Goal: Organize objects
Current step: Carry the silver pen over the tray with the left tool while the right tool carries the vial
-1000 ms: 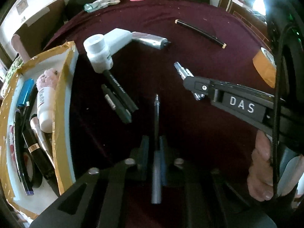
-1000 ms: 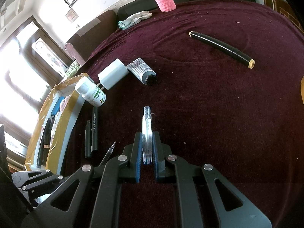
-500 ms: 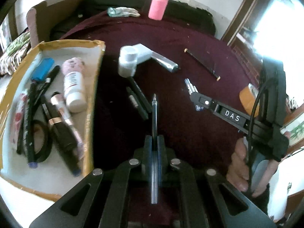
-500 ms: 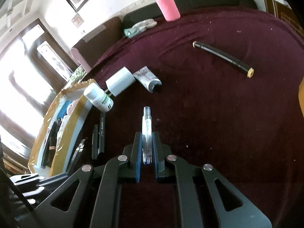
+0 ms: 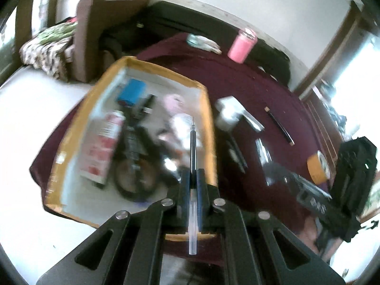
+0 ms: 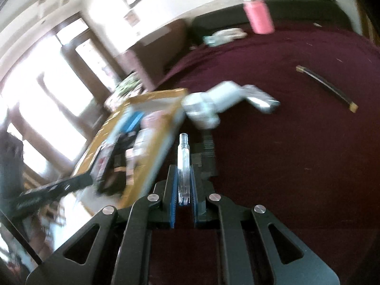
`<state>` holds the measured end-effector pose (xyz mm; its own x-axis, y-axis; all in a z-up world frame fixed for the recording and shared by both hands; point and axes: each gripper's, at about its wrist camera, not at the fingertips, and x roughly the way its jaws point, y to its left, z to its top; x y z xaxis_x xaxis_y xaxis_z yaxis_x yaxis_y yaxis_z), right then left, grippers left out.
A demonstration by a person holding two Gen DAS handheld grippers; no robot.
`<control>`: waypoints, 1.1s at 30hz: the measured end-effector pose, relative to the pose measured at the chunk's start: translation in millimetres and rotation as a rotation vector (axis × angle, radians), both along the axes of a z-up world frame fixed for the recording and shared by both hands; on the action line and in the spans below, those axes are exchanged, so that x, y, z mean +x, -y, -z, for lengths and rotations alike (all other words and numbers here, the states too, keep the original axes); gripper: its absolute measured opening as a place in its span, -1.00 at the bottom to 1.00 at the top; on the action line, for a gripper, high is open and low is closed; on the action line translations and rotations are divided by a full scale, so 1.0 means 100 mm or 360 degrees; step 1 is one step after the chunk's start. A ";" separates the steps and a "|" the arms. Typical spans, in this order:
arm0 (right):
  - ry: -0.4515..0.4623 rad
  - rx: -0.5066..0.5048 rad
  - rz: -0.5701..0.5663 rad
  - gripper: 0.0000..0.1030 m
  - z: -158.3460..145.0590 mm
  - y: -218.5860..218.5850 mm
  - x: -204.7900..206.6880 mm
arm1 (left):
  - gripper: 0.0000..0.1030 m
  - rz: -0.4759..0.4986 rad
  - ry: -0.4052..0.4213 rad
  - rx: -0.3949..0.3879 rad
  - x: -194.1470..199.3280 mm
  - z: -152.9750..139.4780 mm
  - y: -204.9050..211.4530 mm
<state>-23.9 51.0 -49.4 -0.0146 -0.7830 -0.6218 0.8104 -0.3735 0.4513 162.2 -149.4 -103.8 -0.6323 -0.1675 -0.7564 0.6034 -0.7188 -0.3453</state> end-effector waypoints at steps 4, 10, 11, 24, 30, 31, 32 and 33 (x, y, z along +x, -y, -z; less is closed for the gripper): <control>-0.0031 0.0020 -0.0150 -0.84 -0.07 0.33 0.31 | -0.93 -0.0111 -0.0012 0.0001 0.22 0.02 0.26; -0.0065 0.0101 -0.0241 -0.84 0.02 0.69 0.56 | -0.93 -0.0147 0.0034 0.0031 0.29 0.23 0.49; -0.0067 0.0116 -0.0249 -0.84 0.05 0.75 0.58 | -0.93 -0.0148 0.0042 0.0041 0.29 0.27 0.51; -0.0120 0.0235 -0.0262 -0.84 0.15 1.06 0.72 | -0.93 -0.0105 0.0094 0.0060 0.18 0.38 0.70; -0.0111 0.0248 -0.0245 -0.84 0.18 1.13 0.65 | -0.93 -0.0100 0.0126 0.0078 0.09 0.43 0.72; -0.0109 0.0250 -0.0242 -0.84 0.19 1.14 0.65 | -0.93 -0.0116 0.0134 0.0086 0.08 0.45 0.75; -0.0105 0.0251 -0.0239 -0.84 0.19 1.14 0.63 | -0.93 -0.0123 0.0139 0.0087 0.07 0.47 0.76; -0.0103 0.0253 -0.0235 -0.84 0.19 1.16 0.63 | -0.93 -0.0130 0.0146 0.0089 0.06 0.48 0.78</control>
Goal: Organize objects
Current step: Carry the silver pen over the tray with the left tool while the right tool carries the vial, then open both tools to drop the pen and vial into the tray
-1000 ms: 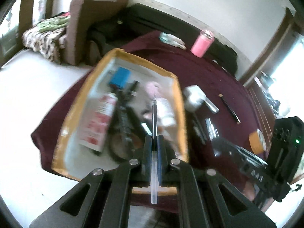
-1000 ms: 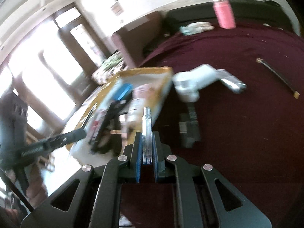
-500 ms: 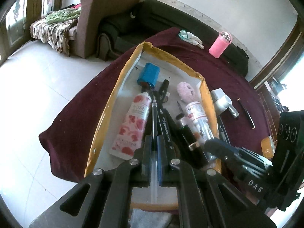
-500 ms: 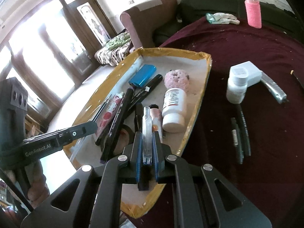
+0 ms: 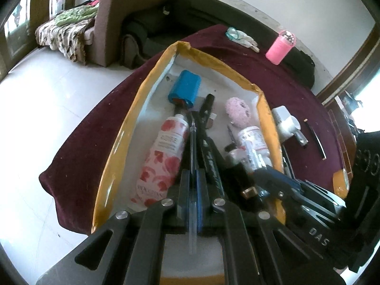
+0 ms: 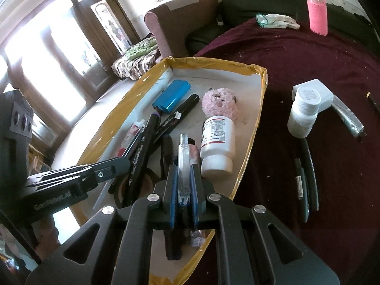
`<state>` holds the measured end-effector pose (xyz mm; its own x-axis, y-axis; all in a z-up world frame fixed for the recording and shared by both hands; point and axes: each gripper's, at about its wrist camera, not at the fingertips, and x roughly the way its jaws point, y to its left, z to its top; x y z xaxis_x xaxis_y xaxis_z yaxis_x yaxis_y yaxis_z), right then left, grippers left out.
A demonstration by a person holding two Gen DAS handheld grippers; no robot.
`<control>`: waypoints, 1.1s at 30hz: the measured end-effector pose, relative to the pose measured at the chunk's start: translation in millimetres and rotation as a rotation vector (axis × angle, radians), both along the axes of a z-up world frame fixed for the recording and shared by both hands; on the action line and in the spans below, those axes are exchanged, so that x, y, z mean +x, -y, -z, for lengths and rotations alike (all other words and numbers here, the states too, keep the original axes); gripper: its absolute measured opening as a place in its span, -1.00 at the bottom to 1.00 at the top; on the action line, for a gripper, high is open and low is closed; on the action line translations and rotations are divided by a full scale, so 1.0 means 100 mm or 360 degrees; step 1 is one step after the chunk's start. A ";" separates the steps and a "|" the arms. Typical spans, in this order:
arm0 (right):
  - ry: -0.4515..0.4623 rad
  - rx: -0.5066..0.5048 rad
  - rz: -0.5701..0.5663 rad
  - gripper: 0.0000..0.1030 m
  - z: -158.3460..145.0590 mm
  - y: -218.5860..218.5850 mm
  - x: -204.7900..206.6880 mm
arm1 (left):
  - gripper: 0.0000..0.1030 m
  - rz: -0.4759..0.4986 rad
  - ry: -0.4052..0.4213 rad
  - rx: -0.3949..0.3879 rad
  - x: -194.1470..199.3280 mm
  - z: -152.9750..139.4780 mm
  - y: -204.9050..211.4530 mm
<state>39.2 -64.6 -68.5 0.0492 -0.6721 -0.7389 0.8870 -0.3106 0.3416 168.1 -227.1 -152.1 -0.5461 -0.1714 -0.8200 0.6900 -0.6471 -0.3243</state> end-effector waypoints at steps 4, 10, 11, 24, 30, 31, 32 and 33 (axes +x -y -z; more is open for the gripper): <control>-0.0015 0.0003 0.0002 -0.84 0.00 0.04 -0.01 | -0.93 -0.0013 -0.0003 0.0009 -0.03 0.02 0.02; 0.0015 -0.0007 0.0009 -0.82 0.04 0.05 -0.06 | -0.93 -0.0018 -0.0007 0.0006 -0.04 0.02 0.00; 0.0029 -0.0014 0.0011 -0.82 0.04 0.04 -0.07 | -0.93 -0.0021 -0.0009 0.0007 -0.03 0.02 0.00; 0.0119 -0.0182 0.0011 -0.19 -0.10 -0.24 -0.15 | -0.13 -0.0051 -0.0043 -0.0047 0.07 -0.12 -0.19; 0.0128 -0.0204 0.0055 -0.19 -0.12 -0.63 -0.34 | -0.12 0.0021 -0.0113 -0.0134 0.08 -0.29 -0.53; 0.0117 -0.0200 0.0071 -0.19 -0.11 -0.69 -0.37 | -0.12 0.0054 -0.0127 -0.0125 0.04 -0.30 -0.60; 0.0107 -0.0192 0.0090 -0.19 -0.09 -0.74 -0.42 | -0.12 0.0078 -0.0130 -0.0123 0.01 -0.30 -0.66; 0.0102 -0.0178 0.0118 -0.19 -0.06 -0.82 -0.49 | -0.12 0.0115 -0.0132 -0.0124 -0.03 -0.31 -0.73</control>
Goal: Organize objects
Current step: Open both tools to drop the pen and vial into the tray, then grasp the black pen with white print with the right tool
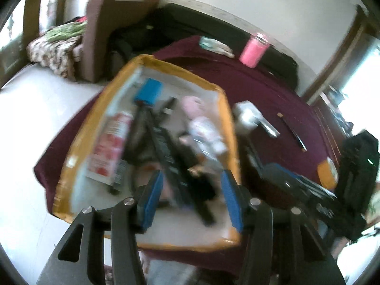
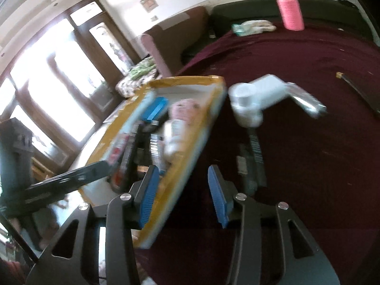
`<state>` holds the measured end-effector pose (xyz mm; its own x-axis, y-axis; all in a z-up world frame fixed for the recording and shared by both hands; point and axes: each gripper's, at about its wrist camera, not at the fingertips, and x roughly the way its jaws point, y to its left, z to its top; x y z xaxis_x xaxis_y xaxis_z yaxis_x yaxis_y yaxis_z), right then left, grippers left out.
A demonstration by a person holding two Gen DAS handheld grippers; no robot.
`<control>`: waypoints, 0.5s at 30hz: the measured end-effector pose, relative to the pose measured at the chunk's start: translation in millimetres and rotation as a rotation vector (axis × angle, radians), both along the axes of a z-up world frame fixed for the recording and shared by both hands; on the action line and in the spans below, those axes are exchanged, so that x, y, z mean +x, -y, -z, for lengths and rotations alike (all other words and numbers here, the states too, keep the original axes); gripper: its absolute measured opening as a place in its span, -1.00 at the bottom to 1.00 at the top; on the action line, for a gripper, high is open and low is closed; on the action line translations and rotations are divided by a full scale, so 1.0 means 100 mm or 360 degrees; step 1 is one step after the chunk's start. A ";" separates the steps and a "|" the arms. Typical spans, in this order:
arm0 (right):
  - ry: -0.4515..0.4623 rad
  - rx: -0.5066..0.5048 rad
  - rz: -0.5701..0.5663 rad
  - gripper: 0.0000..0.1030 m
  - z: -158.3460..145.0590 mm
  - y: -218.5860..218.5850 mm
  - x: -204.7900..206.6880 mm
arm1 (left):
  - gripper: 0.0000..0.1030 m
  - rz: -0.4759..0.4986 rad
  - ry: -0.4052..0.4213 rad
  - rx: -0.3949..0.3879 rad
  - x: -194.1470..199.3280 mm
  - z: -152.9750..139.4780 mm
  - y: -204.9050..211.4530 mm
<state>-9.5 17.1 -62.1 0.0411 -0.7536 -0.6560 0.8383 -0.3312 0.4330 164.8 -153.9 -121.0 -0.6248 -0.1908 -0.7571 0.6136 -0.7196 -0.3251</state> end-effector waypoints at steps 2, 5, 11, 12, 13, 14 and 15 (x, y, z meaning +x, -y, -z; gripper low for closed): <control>0.0021 0.0027 0.0050 -0.19 0.06 -0.08 -0.12 | -0.12 0.0059 0.0002 -0.0010 -0.08 -0.01 -0.15; 0.0064 0.0075 0.0108 -0.20 0.15 -0.15 -0.29 | -0.12 0.0124 0.0010 -0.0001 -0.19 -0.01 -0.28; 0.0031 0.0179 0.0171 -0.56 0.28 -0.09 -0.48 | -0.12 0.0178 0.0038 -0.0001 -0.24 0.00 -0.43; 0.0027 0.0194 0.0174 -0.57 0.30 -0.06 -0.50 | -0.12 0.0179 0.0042 0.0003 -0.23 0.01 -0.44; 0.0025 0.0206 0.0173 -0.58 0.31 -0.03 -0.52 | -0.12 0.0180 0.0045 0.0007 -0.23 0.01 -0.45; 0.0022 0.0225 0.0171 -0.64 0.34 0.00 -0.55 | -0.12 0.0181 0.0048 0.0006 -0.22 0.01 -0.46; 0.0014 0.0240 0.0156 -0.68 0.35 0.03 -0.55 | -0.12 0.0180 0.0052 0.0005 -0.22 0.01 -0.47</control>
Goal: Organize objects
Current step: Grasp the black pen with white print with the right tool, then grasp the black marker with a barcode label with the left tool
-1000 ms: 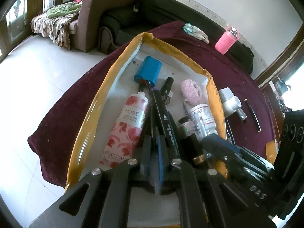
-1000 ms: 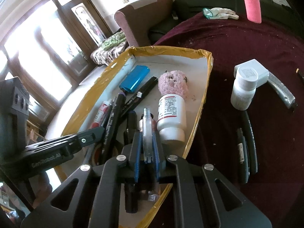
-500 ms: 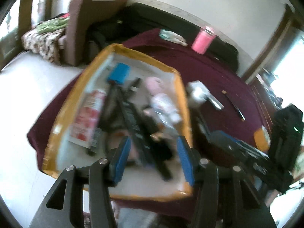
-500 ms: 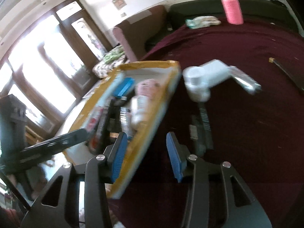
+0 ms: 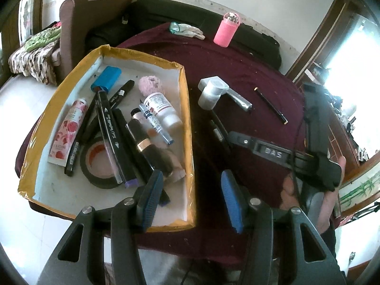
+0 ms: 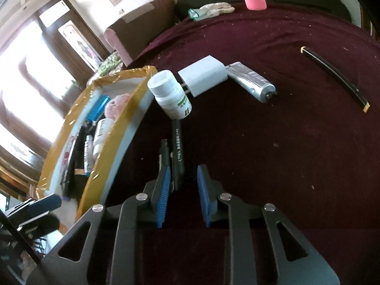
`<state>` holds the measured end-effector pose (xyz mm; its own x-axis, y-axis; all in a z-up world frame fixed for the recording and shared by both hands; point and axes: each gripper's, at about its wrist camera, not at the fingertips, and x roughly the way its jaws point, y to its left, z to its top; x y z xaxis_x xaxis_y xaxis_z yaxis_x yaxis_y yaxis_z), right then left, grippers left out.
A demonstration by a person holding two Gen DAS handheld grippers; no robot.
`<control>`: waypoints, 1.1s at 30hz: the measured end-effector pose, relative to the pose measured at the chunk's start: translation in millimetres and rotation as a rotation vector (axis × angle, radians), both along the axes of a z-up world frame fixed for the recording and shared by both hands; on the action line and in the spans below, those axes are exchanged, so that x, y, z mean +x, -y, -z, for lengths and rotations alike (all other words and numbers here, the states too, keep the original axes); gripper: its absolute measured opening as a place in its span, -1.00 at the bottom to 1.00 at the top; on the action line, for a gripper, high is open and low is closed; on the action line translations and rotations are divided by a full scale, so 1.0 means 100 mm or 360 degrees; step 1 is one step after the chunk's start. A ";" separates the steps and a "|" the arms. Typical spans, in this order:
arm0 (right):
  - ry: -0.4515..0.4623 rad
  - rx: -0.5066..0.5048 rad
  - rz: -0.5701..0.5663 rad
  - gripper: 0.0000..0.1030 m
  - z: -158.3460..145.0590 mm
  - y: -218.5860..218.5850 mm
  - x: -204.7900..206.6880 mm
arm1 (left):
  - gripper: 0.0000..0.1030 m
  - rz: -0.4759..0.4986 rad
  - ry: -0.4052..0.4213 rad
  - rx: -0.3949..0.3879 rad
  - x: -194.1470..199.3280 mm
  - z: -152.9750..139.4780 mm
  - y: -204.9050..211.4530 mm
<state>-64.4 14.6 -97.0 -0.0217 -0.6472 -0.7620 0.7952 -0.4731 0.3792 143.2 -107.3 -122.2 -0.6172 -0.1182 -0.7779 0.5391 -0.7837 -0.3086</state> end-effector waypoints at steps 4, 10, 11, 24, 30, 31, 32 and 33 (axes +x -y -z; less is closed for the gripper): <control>-0.0059 0.0050 -0.0046 -0.78 0.04 0.13 0.04 | -0.12 -0.0003 0.0011 0.0003 -0.02 0.02 -0.02; -0.0209 0.0092 -0.0068 -0.83 0.02 0.20 0.13 | -0.12 0.0019 0.0026 0.0011 -0.08 0.02 -0.08; -0.0224 0.0093 -0.0074 -0.84 0.02 0.20 0.13 | -0.12 0.0029 0.0027 0.0009 -0.08 0.01 -0.10; -0.0148 0.0158 0.0083 -0.84 -0.03 -0.47 0.07 | -0.12 0.0117 0.0066 -0.0001 -0.31 -0.01 -0.26; -0.0128 0.0168 0.0154 -0.83 -0.05 -0.69 -0.08 | -0.12 0.0154 0.0126 0.0054 -0.60 0.08 -0.28; -0.0126 0.0169 0.0150 -0.83 -0.05 -0.67 -0.09 | -0.12 0.0157 0.0132 0.0057 -0.64 0.09 -0.28; -0.0137 0.0168 0.0144 -0.83 -0.05 -0.65 -0.11 | -0.13 0.0144 0.0145 0.0050 -0.68 0.10 -0.27; -0.0145 0.0169 0.0133 -0.82 -0.06 -0.63 -0.13 | -0.13 0.0133 0.0154 0.0041 -0.71 0.10 -0.27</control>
